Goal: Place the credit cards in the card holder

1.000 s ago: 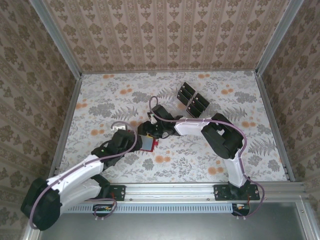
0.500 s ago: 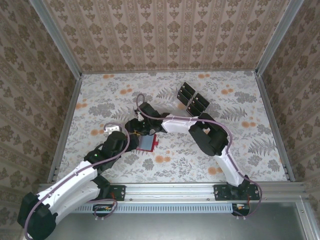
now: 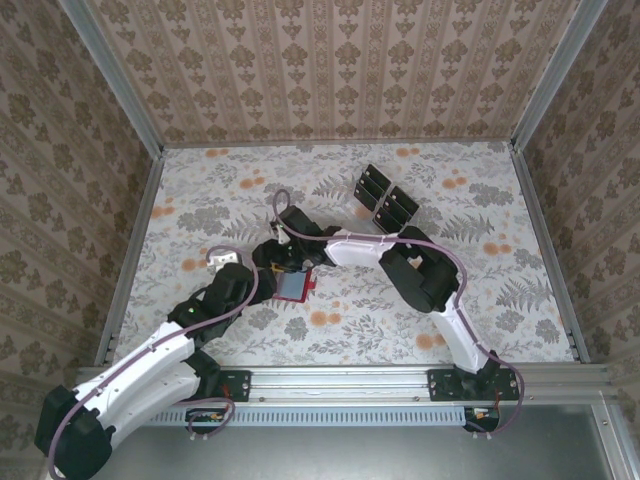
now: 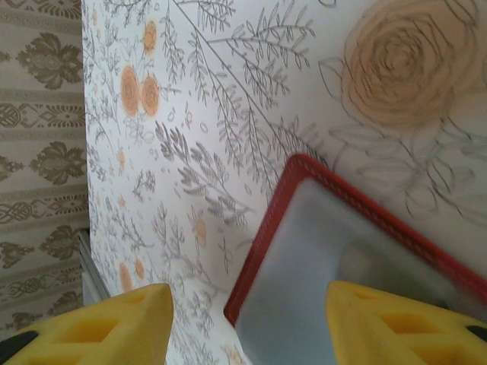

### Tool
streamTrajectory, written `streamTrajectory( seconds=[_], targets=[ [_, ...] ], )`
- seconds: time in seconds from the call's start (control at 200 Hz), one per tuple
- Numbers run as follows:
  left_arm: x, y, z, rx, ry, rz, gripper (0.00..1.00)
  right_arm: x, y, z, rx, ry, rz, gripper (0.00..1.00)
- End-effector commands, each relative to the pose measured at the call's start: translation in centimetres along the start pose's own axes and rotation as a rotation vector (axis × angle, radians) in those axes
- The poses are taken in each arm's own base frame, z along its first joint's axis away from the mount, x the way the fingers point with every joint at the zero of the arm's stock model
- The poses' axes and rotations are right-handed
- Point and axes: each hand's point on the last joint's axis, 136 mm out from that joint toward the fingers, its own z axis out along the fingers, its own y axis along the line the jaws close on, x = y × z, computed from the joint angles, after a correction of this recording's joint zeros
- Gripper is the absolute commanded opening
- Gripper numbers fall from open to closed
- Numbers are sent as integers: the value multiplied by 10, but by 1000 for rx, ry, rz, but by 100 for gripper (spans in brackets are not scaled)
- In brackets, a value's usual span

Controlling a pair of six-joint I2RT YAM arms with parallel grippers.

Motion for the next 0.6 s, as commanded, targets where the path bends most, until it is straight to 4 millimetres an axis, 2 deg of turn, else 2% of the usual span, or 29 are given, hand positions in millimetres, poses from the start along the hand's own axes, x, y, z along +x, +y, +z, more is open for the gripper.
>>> streamTrajectory(
  seconds=[0.0, 0.19, 0.44, 0.59],
  targets=[
    [-12, 2, -8, -20, -27, -28, 100, 0, 26, -31, -36, -34, -70, 56],
    [-18, 1, -11, -29, -36, -24, 100, 20, 6, -36, 7, 5, -56, 56],
    [-25, -3, -11, -38, -41, -16, 100, 44, -17, -21, 55, 71, -52, 56],
    [-26, -5, -10, -41, -36, -13, 100, 56, -39, -19, 133, 110, -48, 56]
  ],
)
